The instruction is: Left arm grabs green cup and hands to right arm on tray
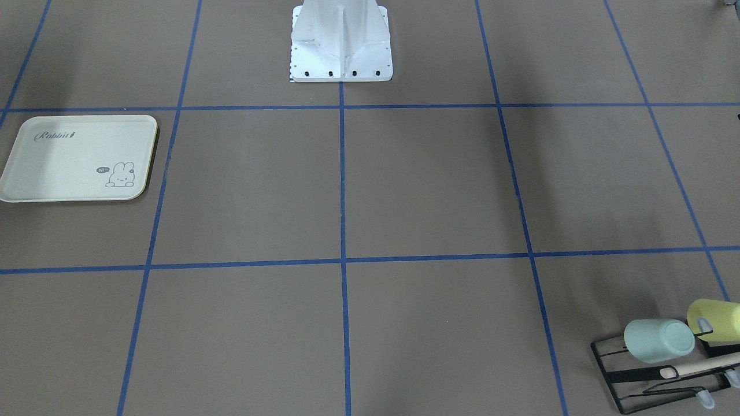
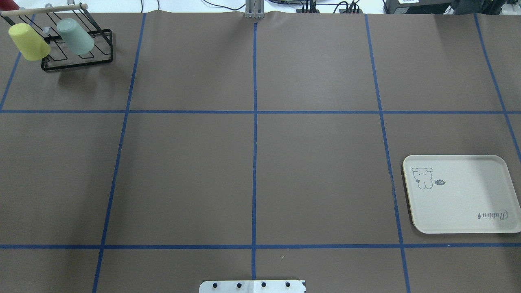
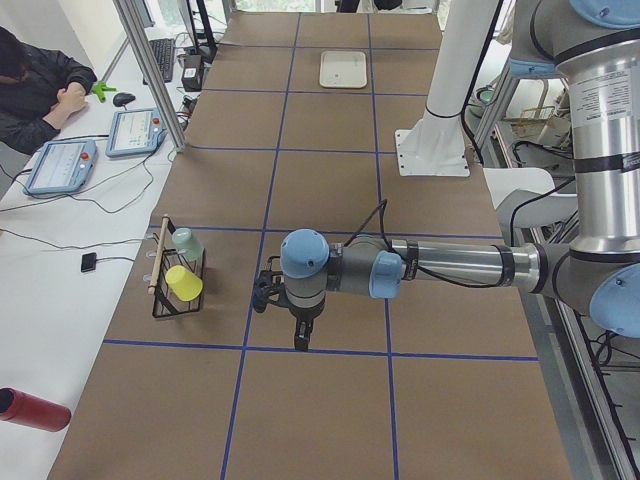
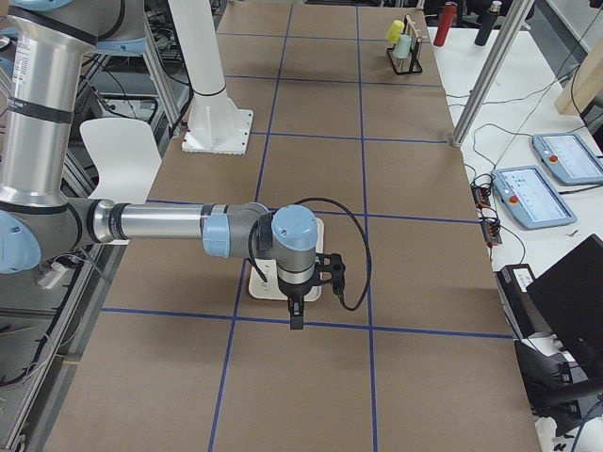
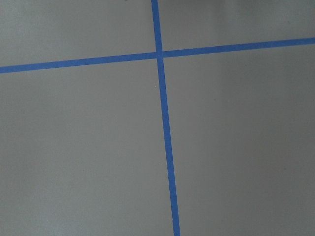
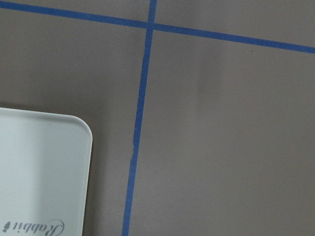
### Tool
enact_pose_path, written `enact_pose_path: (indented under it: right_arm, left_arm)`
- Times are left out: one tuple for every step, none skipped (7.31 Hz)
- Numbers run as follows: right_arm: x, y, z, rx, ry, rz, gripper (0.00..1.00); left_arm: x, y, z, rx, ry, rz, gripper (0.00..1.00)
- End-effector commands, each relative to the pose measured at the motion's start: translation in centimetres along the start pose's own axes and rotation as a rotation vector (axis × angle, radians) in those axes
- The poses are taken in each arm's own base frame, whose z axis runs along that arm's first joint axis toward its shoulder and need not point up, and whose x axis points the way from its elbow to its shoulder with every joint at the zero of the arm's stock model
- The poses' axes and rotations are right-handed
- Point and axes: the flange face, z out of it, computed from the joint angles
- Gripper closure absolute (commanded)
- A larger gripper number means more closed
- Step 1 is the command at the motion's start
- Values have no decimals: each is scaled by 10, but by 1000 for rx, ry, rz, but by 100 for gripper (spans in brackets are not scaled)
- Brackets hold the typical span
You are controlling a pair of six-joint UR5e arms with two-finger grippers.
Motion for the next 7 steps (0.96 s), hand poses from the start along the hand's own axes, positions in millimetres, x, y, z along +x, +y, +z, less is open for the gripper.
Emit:
enact_pose_path:
  right_arm:
    - [-8,-3,-10,20,2,-19,0]
    - [-20,-5,-26,51,9,-45,0]
    - [-23,-7,-29,59,7,-50,0]
    - [-25,-19,-33,73,8,-54,0]
    - [-33,-32,-44,123,15,-94,0]
    - [-33,-52,-48,189,31,-144,0]
    - [-32,-60,-47,218,24,-167,0]
  left_arm:
    - [6,-3,-6,13,5,6,0]
    - [7,-3,-7,15,-1,8,0]
    - [8,-5,-8,18,1,11,0]
    - [16,-17,-16,37,1,29,0]
    - [25,-31,-24,59,-1,51,0]
    - [35,-47,-35,85,-1,82,0]
    - [42,-58,-41,102,1,100,0]
